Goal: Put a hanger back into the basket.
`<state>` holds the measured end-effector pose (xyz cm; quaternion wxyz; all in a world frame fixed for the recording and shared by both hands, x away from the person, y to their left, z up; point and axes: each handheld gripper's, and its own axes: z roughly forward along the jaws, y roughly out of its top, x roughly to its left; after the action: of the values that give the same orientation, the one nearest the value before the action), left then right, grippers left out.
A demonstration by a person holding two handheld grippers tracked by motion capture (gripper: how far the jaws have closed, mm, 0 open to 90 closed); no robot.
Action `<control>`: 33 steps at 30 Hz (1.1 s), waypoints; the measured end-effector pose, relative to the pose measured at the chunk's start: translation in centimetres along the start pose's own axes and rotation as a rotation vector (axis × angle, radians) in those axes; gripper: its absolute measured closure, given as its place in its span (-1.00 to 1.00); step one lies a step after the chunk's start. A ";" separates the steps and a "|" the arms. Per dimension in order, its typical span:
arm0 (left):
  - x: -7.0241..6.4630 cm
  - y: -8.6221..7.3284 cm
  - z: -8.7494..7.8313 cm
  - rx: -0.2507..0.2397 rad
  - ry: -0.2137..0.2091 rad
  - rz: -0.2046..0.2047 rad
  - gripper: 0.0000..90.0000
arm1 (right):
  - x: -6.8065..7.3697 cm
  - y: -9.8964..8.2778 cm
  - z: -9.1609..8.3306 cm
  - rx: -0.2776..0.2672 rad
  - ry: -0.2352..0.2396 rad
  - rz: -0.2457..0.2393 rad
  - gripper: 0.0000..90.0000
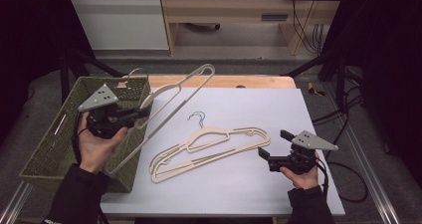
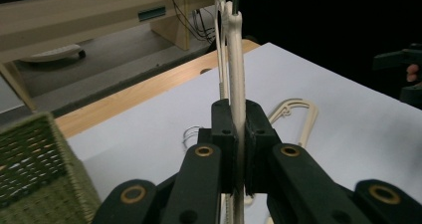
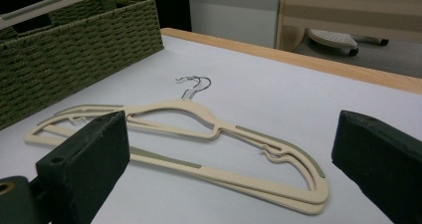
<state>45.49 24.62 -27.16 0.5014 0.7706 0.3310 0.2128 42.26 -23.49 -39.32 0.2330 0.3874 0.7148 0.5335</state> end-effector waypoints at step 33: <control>11.3 -3.6 -7.2 0.034 0.198 -0.065 0.90 | -0.3 -0.4 0.3 0.024 -0.010 0.016 -0.94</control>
<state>47.44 38.33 -27.59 0.4599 0.7429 0.4073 0.2657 42.56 -23.61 -39.78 0.2277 0.3985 0.7171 0.5246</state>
